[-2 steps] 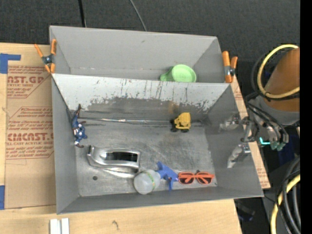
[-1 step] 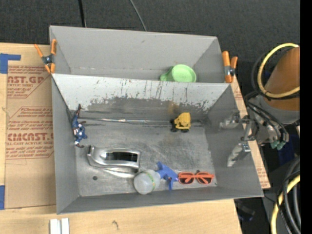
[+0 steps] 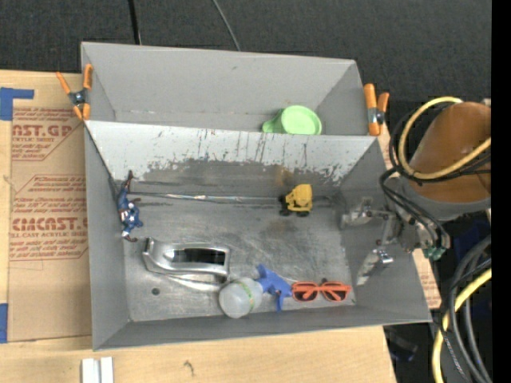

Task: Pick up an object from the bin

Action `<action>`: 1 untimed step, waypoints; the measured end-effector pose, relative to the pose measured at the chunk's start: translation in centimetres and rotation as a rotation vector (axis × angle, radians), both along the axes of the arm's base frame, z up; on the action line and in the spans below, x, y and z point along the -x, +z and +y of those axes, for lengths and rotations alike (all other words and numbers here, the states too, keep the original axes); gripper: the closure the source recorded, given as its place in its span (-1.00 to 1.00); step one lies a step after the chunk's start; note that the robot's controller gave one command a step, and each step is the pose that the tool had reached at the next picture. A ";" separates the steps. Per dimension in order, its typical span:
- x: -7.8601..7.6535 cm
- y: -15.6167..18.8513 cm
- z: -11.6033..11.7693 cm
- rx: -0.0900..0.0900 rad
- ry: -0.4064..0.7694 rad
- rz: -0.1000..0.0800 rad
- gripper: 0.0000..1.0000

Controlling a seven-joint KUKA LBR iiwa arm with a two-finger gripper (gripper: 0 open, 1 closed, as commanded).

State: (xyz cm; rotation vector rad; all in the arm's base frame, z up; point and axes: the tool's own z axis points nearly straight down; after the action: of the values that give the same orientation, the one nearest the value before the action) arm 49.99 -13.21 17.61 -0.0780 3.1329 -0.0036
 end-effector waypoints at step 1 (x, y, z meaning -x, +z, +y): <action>-0.3 -1.2 4.8 -0.001 0.183 0.011 -1.00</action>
Offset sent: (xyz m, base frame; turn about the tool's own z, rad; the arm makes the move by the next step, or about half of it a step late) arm -0.0016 0.0677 -0.0844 -0.1064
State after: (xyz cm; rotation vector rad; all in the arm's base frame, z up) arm 50.25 -8.45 16.37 -0.3656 3.1235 0.0000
